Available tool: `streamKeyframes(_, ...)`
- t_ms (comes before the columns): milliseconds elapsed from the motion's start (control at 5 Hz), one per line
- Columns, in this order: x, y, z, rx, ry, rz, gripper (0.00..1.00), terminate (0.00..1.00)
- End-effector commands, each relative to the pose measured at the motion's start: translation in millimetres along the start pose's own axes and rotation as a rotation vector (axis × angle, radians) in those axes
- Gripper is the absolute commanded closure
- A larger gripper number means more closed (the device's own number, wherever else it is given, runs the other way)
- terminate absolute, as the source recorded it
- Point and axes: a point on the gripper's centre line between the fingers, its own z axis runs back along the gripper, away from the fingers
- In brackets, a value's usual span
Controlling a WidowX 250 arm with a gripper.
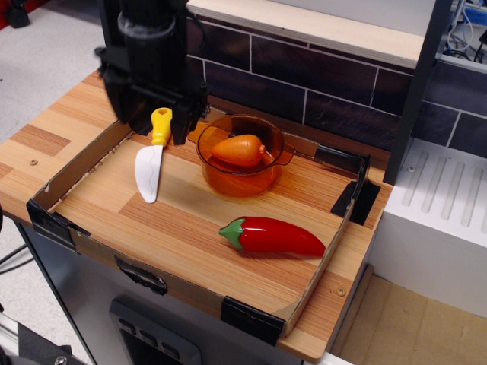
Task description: Take carrot out of pot
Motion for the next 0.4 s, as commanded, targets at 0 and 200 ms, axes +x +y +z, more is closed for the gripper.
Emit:
streamKeyframes(0,38.3,-19.1,11.6,-0.024,-0.082,-0.471,0.00,0.00)
streamKeyframes(200,47.4,-39.7,8.9,-0.037,-0.128,-0.717,0.00,0.00)
